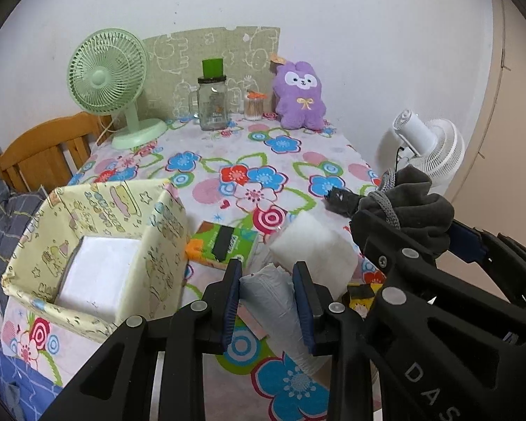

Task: Organize soft objects
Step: 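Carry both items over the yellow box and open the left tool to drop the white roll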

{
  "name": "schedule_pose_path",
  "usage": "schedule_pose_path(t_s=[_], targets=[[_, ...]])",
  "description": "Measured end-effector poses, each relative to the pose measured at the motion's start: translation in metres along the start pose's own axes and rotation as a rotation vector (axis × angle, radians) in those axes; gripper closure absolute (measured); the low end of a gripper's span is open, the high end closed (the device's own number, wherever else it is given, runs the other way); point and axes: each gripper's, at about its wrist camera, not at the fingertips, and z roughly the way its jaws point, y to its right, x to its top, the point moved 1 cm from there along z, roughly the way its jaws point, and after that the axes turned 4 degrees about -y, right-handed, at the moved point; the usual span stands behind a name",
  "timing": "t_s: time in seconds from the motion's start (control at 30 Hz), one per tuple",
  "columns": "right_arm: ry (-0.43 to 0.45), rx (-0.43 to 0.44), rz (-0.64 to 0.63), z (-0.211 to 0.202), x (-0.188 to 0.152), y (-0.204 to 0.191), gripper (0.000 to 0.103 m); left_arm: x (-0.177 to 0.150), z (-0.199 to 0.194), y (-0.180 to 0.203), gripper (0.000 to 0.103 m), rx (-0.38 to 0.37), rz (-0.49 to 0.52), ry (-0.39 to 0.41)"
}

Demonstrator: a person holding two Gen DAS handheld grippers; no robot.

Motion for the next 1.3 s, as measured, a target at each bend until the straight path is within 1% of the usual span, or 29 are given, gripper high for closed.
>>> schedule_pose_path(t_s=[0.23,0.57,0.9,1.3], targets=[[0.007,0.006,-0.003,-0.004,0.01,-0.01,0.046,0.01,-0.01,-0.01,0.073,0.013,0.006,0.02],[0.011,0.026,-0.015,-0.003,0.025,-0.037,0.046,0.022,-0.018,-0.037,0.073,0.04,0.004,0.046],[0.021,0.049,-0.022,0.003,0.039,-0.069,0.046,0.033,-0.021,-0.065,0.073,0.055,0.017,0.051],[0.019,0.093,-0.066,0.016,0.052,-0.113,0.046,0.04,-0.024,-0.11,0.073,0.09,-0.007,0.077]])
